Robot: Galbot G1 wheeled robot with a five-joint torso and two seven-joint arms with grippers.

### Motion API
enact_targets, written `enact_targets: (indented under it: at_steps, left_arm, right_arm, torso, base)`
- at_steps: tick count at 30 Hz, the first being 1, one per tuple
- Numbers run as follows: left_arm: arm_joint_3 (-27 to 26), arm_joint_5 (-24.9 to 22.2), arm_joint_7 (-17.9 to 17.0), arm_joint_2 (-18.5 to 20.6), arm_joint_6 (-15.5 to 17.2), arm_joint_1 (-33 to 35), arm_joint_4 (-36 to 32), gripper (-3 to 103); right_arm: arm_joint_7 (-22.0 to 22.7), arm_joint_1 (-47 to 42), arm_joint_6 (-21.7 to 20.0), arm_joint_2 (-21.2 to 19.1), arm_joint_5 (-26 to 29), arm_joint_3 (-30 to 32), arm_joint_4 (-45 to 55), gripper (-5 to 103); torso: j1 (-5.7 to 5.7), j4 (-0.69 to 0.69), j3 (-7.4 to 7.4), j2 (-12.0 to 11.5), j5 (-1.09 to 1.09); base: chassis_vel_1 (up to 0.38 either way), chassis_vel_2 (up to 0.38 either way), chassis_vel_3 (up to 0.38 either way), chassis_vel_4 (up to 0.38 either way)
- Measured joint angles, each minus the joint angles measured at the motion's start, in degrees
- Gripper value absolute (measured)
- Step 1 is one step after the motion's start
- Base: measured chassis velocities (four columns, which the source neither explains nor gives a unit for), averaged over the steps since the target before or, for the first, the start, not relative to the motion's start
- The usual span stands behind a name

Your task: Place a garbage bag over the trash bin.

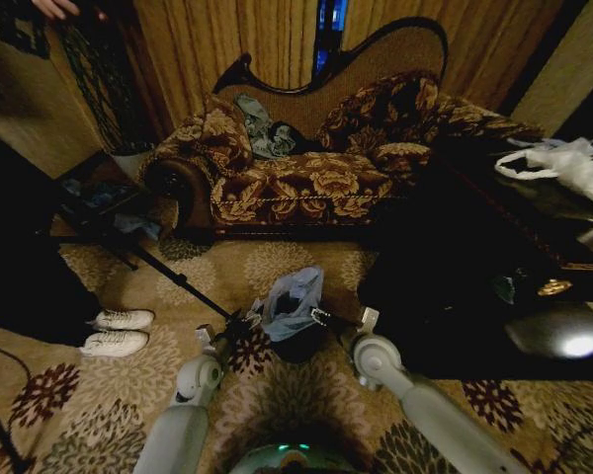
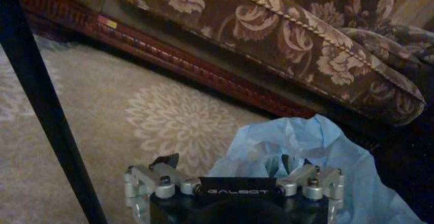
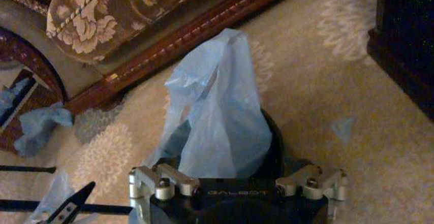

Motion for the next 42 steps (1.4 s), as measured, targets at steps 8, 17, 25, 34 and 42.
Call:
enact_targets:
  at_steps: [8,17,25,34,42]
  left_arm:
    - [0.0,0.3,-0.3,-0.2,-0.2,-0.1,-0.2,100]
    - [0.0,0.9,-0.3,-0.3,-0.9,0.2,0.1,100]
    - [-0.3,0.9,-0.2,-0.2,-1.4,0.3,0.5,100]
    - [-0.4,0.8,-0.2,-0.3,-2.5,0.2,1.0,100]
    - [-0.8,0.4,-0.1,-0.2,-3.3,0.0,1.5,100]
  right_arm:
    - [-1.1,0.1,0.5,3.6,-0.2,-0.7,-1.4,100]
    - [-3.3,0.9,0.5,5.3,-3.0,-1.6,-3.5,88]
    - [-5.1,1.6,0.5,5.6,-6.1,-2.2,-5.1,55]
    - [-9.4,1.4,1.1,4.5,-14.1,-2.8,-7.8,22]
    - [-10.0,1.4,1.1,2.8,-17.1,-3.6,-6.6,1]
  torso:
    - [0.0,0.0,0.0,0.0,0.0]
    - [0.0,0.0,0.0,0.0,0.01]
    - [0.01,0.0,0.0,0.0,0.0]
    - [0.01,0.0,0.0,0.0,0.01]
    - [0.01,0.0,0.0,0.0,0.01]
  base:
    - [0.0,0.0,0.0,0.0]
    - [0.0,0.0,0.0,0.0]
    - [0.0,0.0,0.0,0.0]
    - [0.0,0.0,0.0,0.0]
    - [0.0,0.0,0.0,0.0]
